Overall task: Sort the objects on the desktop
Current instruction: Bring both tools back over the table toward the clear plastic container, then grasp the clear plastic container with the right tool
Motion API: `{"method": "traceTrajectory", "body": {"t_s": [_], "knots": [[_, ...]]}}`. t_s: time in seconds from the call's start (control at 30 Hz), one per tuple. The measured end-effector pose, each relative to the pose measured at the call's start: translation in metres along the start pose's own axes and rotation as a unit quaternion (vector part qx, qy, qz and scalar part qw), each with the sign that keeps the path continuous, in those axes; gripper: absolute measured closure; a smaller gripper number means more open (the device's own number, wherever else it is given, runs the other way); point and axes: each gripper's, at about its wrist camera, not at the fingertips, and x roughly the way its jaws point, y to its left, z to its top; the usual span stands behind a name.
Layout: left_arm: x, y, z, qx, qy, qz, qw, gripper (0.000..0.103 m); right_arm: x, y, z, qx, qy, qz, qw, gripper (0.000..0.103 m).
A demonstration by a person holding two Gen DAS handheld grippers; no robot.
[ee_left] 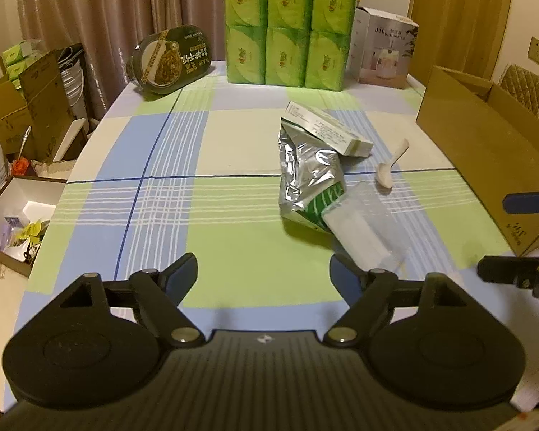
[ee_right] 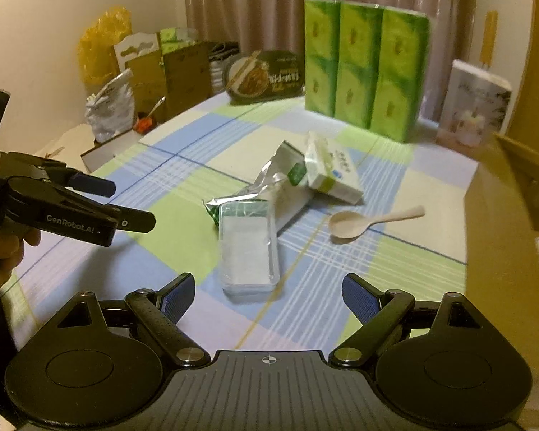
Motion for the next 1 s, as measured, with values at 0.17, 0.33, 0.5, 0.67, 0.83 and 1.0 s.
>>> {"method": "traceTrajectory", "body": {"t_s": [0.17,0.33,0.5,0.67,0.83,1.0], "knots": [[0.021,0.005,0.003,0.015,0.008,-0.005,0.9998,0.024,0.026,0.0,0.006,-0.004,0.018,0.007,1.0,0.017],[0.036,0.011,-0.002,0.015,0.012,-0.008,0.9998,0.023,0.05,0.001,0.012,-0.001,0.033,0.018,0.999,0.017],[0.046,0.023,-0.008,-0.017,0.021,-0.017,0.9995,0.023,0.075,0.006,0.017,-0.008,0.049,0.024,0.998,0.017],[0.046,0.027,-0.007,-0.023,0.014,-0.021,0.9994,0.023,0.092,0.008,0.022,-0.014,0.059,0.024,0.998,0.018],[0.049,0.027,-0.007,-0.026,0.014,-0.025,0.9993,0.023,0.1,0.005,0.022,-0.007,0.067,0.023,0.997,0.043],[0.049,0.027,-0.006,-0.027,0.011,-0.025,0.9993,0.023,0.091,-0.002,0.022,0.008,0.06,0.009,0.998,0.05]]}}
